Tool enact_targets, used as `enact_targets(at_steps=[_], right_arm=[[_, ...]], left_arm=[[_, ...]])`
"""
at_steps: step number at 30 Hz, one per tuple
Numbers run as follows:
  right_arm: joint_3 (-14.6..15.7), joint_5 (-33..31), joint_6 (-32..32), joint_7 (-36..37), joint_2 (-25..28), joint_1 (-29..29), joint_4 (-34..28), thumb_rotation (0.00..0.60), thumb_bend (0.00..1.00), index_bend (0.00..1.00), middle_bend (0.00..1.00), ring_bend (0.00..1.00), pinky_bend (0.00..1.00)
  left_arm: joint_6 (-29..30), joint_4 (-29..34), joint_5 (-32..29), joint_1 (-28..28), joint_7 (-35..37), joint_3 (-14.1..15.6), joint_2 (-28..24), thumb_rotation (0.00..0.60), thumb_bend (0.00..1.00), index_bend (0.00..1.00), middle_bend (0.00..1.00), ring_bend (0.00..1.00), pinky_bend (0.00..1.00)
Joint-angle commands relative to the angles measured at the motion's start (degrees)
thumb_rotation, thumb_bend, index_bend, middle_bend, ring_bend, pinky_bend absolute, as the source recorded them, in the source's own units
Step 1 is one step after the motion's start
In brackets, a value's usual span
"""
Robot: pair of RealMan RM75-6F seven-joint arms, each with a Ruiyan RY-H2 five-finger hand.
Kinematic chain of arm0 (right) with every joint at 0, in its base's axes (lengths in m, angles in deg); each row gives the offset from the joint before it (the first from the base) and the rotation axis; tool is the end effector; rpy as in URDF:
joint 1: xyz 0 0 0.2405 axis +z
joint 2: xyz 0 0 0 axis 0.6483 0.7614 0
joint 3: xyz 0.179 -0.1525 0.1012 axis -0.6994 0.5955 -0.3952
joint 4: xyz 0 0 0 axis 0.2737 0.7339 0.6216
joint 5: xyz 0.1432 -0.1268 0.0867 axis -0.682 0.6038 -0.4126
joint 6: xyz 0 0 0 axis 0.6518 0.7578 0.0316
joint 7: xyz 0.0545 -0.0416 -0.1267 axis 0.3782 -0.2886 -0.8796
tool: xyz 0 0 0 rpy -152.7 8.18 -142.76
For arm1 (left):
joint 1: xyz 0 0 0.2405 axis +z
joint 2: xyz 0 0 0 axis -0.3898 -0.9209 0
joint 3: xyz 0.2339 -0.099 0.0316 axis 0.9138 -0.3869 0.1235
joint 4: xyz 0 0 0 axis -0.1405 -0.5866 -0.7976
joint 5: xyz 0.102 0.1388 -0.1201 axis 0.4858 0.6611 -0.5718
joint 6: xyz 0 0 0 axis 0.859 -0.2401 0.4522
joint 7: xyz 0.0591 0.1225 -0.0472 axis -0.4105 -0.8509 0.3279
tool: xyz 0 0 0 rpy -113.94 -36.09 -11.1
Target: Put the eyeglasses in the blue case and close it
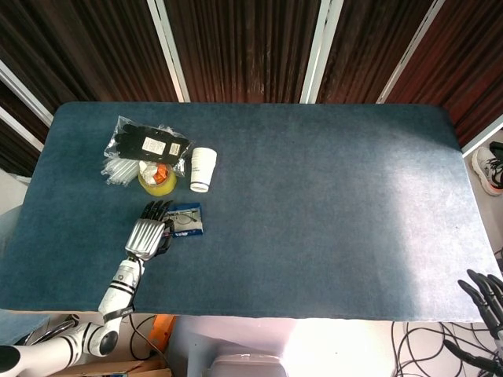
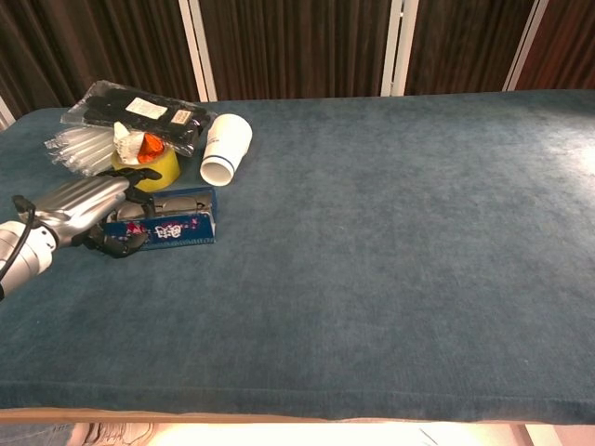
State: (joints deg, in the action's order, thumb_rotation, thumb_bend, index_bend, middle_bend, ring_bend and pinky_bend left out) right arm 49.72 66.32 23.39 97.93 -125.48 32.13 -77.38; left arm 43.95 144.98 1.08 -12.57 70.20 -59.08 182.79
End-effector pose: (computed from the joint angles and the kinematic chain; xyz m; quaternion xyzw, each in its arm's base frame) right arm -0.3182 -0.0628 0.2134 0.6242 -0.3621 0.4788 0.5000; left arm -0.2275 0.3366 -0.0407 -0.7058 -0.3700 -0.3594 0.4856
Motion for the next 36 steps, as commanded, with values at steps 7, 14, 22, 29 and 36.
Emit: enact_targets(at_steps=[7, 14, 22, 29, 36], right_arm=[[0.10, 0.22, -0.06, -0.14, 0.05, 0.00, -0.10, 0.600, 0.12, 0.00, 0.00, 0.00, 0.00], [0.03, -0.02, -0.22, -0.05, 0.12, 0.01, -0.13, 0.600, 0.12, 0.00, 0.00, 0.00, 0.00], [-0.09, -0.38, -0.73, -0.31, 0.23, 0.14, -0.50, 0.600, 0.12, 0.00, 0.00, 0.00, 0.00], [-0.15, -0.56, -0.93, -0.23, 0.30, 0.21, -0.59, 0.600, 0.12, 0.00, 0.00, 0.00, 0.00], [-0.26, -0.79, -1.05, -0.41, 0.29, 0.19, -0.77, 0.600, 0.12, 0.00, 0.00, 0.00, 0.00]], left_arm=[[2.52, -0.12, 3.66, 0.92, 6.33, -1.42, 1.08, 0.600, 0.52, 0.67, 0.08, 0.00, 0.06], [1.34, 0.12, 1.50, 0.10, 8.08, -4.95, 1.11, 0.600, 0.53, 0.69, 0.10, 0.00, 0.06], [-3.72, -2.13, -3.53, -2.07, 5.98, -8.18, 2.44, 0.600, 0.53, 0.69, 0.10, 0.00, 0.06], [-3.90, -3.59, -4.16, -2.53, 6.34, -9.06, 3.36, 0.600, 0.52, 0.68, 0.10, 0.00, 0.06], [-3.59, -5.82, -4.10, -3.36, 7.84, -10.13, 5.00, 0.600, 0.51, 0.68, 0.10, 0.00, 0.06]])
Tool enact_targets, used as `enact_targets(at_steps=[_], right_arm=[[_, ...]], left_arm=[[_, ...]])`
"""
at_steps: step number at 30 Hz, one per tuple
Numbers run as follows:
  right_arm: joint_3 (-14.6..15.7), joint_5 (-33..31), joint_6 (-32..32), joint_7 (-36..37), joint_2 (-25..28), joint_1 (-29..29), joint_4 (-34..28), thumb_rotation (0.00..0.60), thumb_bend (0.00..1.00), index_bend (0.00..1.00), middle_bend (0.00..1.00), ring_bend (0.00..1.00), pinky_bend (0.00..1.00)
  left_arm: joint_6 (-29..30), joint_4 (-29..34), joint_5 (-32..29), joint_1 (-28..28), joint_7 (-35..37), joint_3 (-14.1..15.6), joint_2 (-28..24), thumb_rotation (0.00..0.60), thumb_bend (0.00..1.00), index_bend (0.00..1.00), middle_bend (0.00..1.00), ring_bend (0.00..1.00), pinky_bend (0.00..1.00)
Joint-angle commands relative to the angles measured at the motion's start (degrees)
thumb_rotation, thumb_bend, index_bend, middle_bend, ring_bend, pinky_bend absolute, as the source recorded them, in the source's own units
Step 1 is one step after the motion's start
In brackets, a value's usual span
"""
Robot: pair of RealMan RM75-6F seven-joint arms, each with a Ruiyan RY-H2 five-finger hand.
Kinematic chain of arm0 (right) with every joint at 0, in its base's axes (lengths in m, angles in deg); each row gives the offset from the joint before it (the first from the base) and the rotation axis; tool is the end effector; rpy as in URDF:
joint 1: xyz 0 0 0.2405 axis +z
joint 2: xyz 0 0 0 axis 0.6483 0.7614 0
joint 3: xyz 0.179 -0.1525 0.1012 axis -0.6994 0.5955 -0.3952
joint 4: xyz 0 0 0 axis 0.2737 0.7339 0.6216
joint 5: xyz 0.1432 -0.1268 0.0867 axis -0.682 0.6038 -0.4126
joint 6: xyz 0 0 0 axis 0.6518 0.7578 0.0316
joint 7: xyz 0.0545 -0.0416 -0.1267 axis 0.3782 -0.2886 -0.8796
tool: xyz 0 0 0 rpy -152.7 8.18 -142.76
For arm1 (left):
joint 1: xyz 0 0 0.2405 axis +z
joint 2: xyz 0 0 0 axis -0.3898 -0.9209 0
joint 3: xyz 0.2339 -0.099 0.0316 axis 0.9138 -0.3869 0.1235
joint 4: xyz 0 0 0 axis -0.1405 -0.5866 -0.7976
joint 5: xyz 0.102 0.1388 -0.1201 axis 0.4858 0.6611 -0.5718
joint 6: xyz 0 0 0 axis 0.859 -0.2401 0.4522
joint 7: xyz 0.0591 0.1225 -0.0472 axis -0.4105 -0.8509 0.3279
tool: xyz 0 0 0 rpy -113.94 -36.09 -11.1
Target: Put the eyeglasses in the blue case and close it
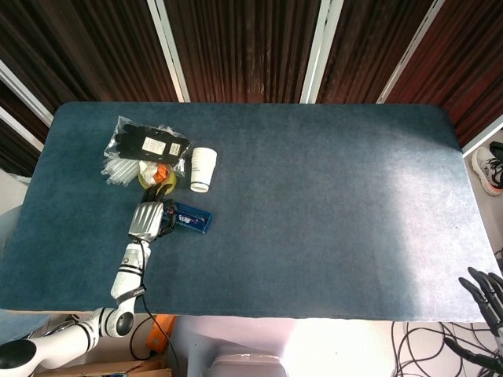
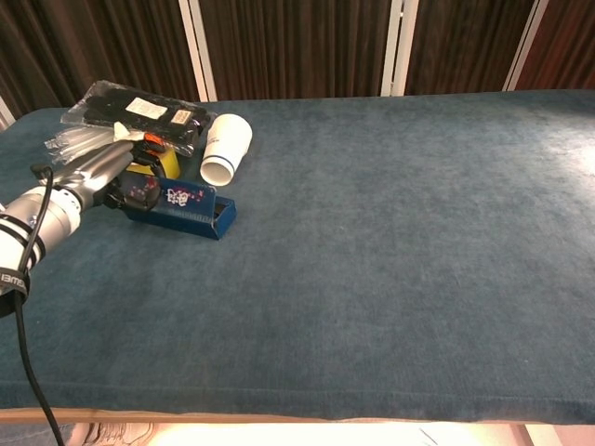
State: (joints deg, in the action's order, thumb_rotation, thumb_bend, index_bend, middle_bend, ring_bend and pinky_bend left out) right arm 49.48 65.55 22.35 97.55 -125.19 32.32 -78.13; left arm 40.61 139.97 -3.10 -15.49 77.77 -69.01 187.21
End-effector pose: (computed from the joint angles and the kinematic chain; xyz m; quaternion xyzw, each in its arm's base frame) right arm -0.3191 -0.0656 0.2134 0.6221 -0.3654 0.4731 0.5056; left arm -0.2067 0.3757 -0.0390 -0.6182 -0.4483 -0.4258 0.4853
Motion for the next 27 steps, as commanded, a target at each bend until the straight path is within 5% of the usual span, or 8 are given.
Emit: enact_targets(at_steps=[1, 27], right_arm=[[-0.03, -0.04, -0.03, -0.09, -0.02, -0.01, -0.04, 0.600, 0.12, 0.00, 0.00, 0.00, 0.00], [-0.72, -1.63, -0.39, 0.92, 0.29, -0.12, -0.34, 0.600, 0.12, 0.00, 0.00, 0.00, 0.00]], left_arm=[[-0.63, -1.11, -0.09, -0.66, 0.12, -0.26, 0.77, 0.600, 0.51, 0.68, 0.10, 0.00, 0.06], [-5.44, -13.47, -3.46, -6.31, -1.21, -3.60, 8.16, 0.600, 0.49, 0.69, 0.10, 0.00, 0.06]])
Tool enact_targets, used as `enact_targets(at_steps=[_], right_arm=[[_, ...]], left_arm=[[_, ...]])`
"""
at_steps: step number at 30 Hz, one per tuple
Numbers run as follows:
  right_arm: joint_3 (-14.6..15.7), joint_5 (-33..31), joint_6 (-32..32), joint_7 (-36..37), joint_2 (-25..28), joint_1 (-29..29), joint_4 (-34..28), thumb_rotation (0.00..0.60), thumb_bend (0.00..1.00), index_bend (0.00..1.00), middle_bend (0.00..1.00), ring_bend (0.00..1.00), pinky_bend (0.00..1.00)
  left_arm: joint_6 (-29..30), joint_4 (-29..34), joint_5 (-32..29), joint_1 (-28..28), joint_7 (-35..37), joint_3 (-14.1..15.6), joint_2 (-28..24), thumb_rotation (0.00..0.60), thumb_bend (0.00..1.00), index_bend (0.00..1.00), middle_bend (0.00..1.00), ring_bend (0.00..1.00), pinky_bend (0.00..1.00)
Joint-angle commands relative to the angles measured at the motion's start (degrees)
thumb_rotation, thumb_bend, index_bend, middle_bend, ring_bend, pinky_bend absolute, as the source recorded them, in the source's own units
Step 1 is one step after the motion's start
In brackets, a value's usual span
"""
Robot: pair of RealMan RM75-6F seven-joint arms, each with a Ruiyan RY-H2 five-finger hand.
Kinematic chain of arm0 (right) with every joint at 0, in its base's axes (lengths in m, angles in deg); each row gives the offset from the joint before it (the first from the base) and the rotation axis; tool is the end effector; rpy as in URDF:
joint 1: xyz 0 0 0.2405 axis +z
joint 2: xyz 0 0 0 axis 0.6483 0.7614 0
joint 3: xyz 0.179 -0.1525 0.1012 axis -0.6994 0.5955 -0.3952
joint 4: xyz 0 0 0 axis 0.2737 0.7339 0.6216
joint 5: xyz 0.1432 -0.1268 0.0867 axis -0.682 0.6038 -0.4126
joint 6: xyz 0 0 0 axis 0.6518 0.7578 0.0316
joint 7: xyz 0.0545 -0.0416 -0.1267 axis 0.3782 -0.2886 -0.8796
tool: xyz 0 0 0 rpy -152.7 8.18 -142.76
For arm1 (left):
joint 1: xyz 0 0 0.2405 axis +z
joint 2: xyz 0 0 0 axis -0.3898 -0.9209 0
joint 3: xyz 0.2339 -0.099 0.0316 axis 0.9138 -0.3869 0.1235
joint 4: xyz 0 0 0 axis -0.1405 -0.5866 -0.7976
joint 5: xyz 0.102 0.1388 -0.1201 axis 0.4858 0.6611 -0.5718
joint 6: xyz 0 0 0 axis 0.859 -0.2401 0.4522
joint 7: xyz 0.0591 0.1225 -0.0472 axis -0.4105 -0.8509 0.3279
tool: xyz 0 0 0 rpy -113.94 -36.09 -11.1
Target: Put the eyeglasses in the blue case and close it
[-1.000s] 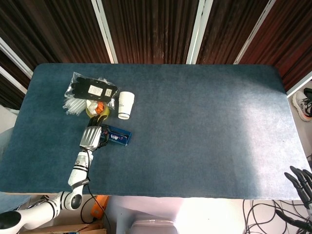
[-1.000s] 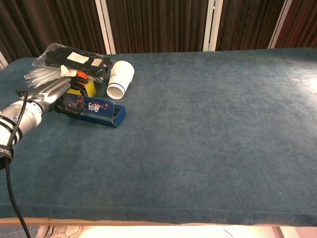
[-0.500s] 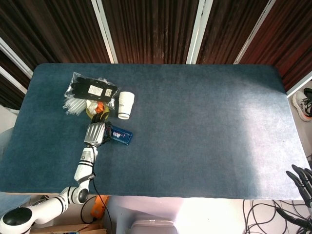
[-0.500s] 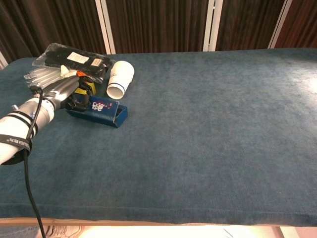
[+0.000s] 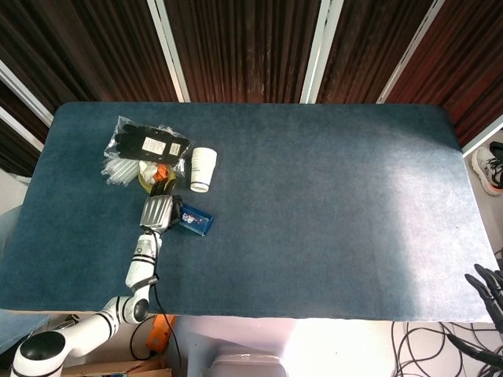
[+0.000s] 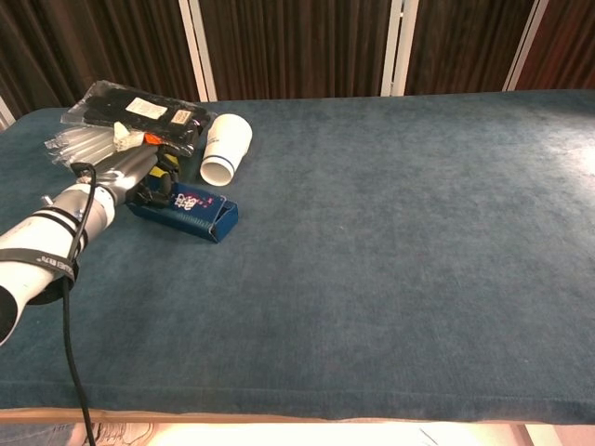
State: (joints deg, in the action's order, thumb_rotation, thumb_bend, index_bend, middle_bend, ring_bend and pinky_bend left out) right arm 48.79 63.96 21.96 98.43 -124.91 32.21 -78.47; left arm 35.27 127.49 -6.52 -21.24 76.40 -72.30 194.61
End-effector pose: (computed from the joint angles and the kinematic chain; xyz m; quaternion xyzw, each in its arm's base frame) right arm -0.3216 -0.0682 0.2171 0.6113 -0.3691 0.4737 0.5154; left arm -0.1955 0.4030 -0.0635 -0.6179 -0.4523 -0.4001 0.5036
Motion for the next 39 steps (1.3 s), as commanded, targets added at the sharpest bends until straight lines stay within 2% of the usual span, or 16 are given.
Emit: enact_targets(at_steps=[1, 20, 23, 28, 31, 34, 39], right_arm=[[-0.05, -0.09, -0.01, 0.07, 0.02, -0.02, 0.00, 0.600, 0.12, 0.00, 0.00, 0.00, 0.00], [-0.27, -0.41, -0.50, -0.03, 0.17, 0.03, -0.29, 0.600, 0.12, 0.00, 0.00, 0.00, 0.00], [-0.31, -0.48, -0.50, 0.13, 0.20, 0.02, -0.29, 0.600, 0.12, 0.00, 0.00, 0.00, 0.00], [-0.30, -0.40, -0.54, 0.31, 0.25, 0.06, -0.26, 0.600, 0.12, 0.00, 0.00, 0.00, 0.00], [-0.31, -0.39, -0.50, 0.47, 0.28, 0.06, -0.23, 0.600, 0.12, 0.00, 0.00, 0.00, 0.00], [-0.28, -0.22, -0.52, 0.53, 0.28, 0.12, -0.21, 0.600, 0.12, 0.00, 0.00, 0.00, 0.00], [-0.29, -0.24, -0.47, 0.74, 0.35, 0.11, -0.22, 0.600, 0.12, 0.00, 0.00, 0.00, 0.00]], left_arm=[[-0.05, -1.41, -0.01, -0.76, 0.17, -0.40, 1.06, 0.600, 0.49, 0.69, 0.10, 0.00, 0.06], [-0.40, -7.51, -0.90, -3.90, 1.50, -2.78, 5.91, 0.600, 0.48, 0.66, 0.12, 0.00, 0.06], [-1.18, -8.00, -0.90, -4.06, 1.68, -2.63, 6.18, 0.600, 0.46, 0.58, 0.11, 0.00, 0.06], [-1.01, -7.87, -0.69, -4.16, 3.36, -3.00, 6.37, 0.600, 0.43, 0.24, 0.06, 0.00, 0.06], [-0.25, -7.71, -0.26, -4.23, 4.30, -3.10, 6.56, 0.600, 0.43, 0.10, 0.03, 0.00, 0.06], [0.58, -7.37, 0.10, -4.33, 5.11, -3.31, 6.71, 0.600, 0.42, 0.02, 0.01, 0.00, 0.06], [1.24, -6.71, 0.25, -4.42, 5.50, -3.58, 6.77, 0.600, 0.40, 0.00, 0.00, 0.00, 0.06]])
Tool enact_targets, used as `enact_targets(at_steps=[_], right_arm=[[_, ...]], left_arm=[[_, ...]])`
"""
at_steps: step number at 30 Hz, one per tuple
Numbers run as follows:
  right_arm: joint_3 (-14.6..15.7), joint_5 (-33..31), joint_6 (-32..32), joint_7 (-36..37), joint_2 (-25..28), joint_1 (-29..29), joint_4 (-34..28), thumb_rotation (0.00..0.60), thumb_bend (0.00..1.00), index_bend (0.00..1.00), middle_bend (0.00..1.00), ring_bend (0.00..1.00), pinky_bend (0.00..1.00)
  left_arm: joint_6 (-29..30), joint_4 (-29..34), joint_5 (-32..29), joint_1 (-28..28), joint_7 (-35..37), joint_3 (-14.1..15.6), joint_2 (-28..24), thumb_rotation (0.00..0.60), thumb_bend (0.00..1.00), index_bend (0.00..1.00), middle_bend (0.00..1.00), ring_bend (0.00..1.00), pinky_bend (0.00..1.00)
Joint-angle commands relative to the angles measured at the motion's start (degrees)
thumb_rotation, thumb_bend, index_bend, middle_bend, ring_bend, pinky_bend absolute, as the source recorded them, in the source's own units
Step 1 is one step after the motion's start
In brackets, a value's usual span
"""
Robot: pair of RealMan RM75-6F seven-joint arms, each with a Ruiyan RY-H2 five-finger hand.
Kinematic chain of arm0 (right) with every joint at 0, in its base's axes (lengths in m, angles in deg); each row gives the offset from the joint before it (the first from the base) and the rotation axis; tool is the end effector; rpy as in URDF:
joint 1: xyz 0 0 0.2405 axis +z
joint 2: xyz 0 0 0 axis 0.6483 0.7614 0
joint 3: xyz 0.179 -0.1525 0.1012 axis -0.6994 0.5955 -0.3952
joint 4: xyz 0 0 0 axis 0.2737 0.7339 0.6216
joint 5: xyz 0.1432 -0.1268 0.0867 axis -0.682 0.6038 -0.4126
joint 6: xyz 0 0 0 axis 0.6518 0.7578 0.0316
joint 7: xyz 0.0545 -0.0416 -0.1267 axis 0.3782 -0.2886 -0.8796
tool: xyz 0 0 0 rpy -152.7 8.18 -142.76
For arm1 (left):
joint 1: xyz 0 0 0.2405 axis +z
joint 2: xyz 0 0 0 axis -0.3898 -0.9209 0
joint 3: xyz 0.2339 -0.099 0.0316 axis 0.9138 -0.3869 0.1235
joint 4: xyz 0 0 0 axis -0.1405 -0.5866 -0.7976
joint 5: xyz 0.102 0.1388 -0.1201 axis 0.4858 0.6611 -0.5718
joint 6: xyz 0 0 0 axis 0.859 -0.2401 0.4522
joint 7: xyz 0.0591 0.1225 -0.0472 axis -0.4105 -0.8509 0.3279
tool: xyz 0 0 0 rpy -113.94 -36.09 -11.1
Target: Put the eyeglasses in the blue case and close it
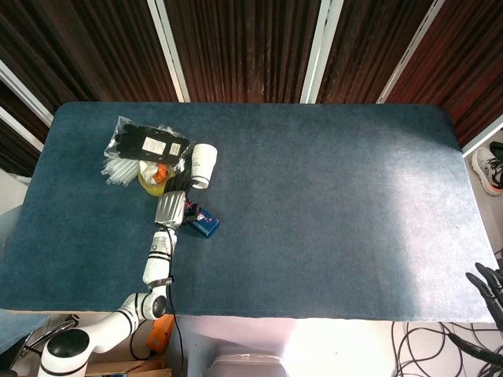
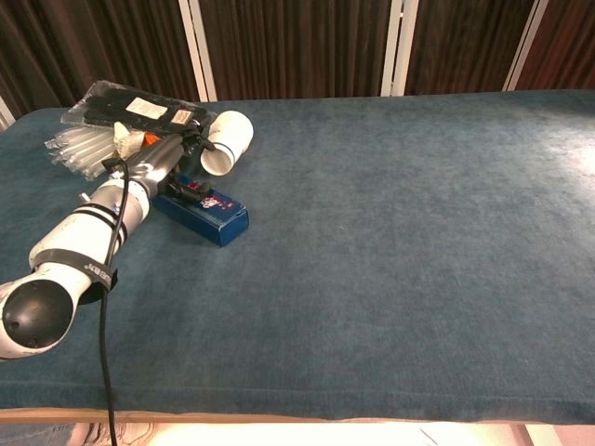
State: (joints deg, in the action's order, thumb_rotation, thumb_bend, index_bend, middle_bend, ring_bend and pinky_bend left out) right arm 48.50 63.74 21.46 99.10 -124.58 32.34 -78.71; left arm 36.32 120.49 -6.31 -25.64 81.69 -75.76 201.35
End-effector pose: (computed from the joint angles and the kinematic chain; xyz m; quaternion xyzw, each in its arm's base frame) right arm -0.3219 -0.0701 0.2183 0.6095 -0.3727 0.4744 0.5144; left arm -0.1641 0.4113 -0.0833 -0.5850 -0.4728 -0.4455 0.4857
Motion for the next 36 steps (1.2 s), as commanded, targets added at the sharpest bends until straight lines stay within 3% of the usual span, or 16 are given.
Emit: enact_targets(at_steps=[1, 8, 12, 15, 18, 20, 23, 26, 28, 31, 36], right_arm=[[-0.01, -0.04, 0.05, 0.15, 0.02, -0.02, 0.05, 0.600, 0.12, 0.00, 0.00, 0.00, 0.00], [-0.02, 0.06, 0.08, 0.21, -0.01, 0.01, 0.16, 0.600, 0.12, 0.00, 0.00, 0.00, 0.00], [0.04, 0.24, -0.07, 0.01, -0.01, 0.09, 0.16, 0.600, 0.12, 0.00, 0.00, 0.00, 0.00], [0.10, 0.42, -0.37, -0.53, -0.07, 0.20, 0.08, 0.600, 0.12, 0.00, 0.00, 0.00, 0.00], [0.21, 0.60, -1.08, -1.38, -0.15, 0.46, -0.28, 0.600, 0.12, 0.00, 0.00, 0.00, 0.00], [0.29, 0.66, -1.73, -2.15, -0.20, 0.66, -0.62, 0.600, 0.12, 0.00, 0.00, 0.00, 0.00], [0.36, 0.60, -2.87, -3.76, -0.40, 0.94, -1.26, 0.600, 0.12, 0.00, 0.00, 0.00, 0.00], [0.36, 0.68, -4.25, -5.93, -0.75, 1.40, -2.30, 0.600, 0.12, 0.00, 0.00, 0.00, 0.00], [0.37, 0.74, -5.04, -7.20, -0.97, 1.66, -2.99, 0.600, 0.12, 0.00, 0.00, 0.00, 0.00], [0.40, 0.84, -6.69, -9.92, -1.45, 2.18, -4.10, 0.600, 0.12, 0.00, 0.00, 0.00, 0.00], [0.17, 0.24, -7.99, -12.39, -1.87, 2.49, -5.35, 0.600, 0.12, 0.00, 0.00, 0.00, 0.00]], left_arm=[[0.25, 0.59, 0.06, 0.00, 0.41, -0.17, 0.02, 0.600, 0.40, 0.00, 0.00, 0.00, 0.06], [2.50, 4.44, 1.90, 0.84, 1.21, 0.78, -1.28, 0.600, 0.39, 0.00, 0.00, 0.00, 0.06], [5.51, 10.92, 4.55, 3.38, 1.04, 3.14, -4.71, 0.600, 0.39, 0.00, 0.00, 0.00, 0.06], [8.44, 20.94, 7.78, 7.58, -0.42, 7.28, -11.06, 0.600, 0.39, 0.00, 0.00, 0.00, 0.06], [11.45, 35.99, 11.88, 13.39, -0.98, 13.51, -21.15, 0.600, 0.39, 0.00, 0.00, 0.00, 0.07], [13.90, 45.06, 16.12, 17.43, -0.38, 19.19, -29.04, 0.600, 0.39, 0.00, 0.00, 0.00, 0.07], [19.70, 50.67, 22.49, 23.19, -0.55, 26.90, -37.28, 0.600, 0.39, 0.00, 0.00, 0.00, 0.08], [24.05, 52.57, 25.72, 28.00, -1.18, 32.24, -42.51, 0.600, 0.39, 0.00, 0.00, 0.00, 0.08], [26.64, 52.78, 26.24, 30.28, -0.78, 33.16, -43.83, 0.600, 0.39, 0.00, 0.00, 0.00, 0.07], [35.05, 48.60, 26.70, 35.19, 1.42, 31.37, -41.75, 0.600, 0.38, 0.00, 0.00, 0.00, 0.07], [37.38, 45.45, 28.37, 36.74, 3.01, 30.39, -41.34, 0.600, 0.37, 0.00, 0.00, 0.00, 0.06]])
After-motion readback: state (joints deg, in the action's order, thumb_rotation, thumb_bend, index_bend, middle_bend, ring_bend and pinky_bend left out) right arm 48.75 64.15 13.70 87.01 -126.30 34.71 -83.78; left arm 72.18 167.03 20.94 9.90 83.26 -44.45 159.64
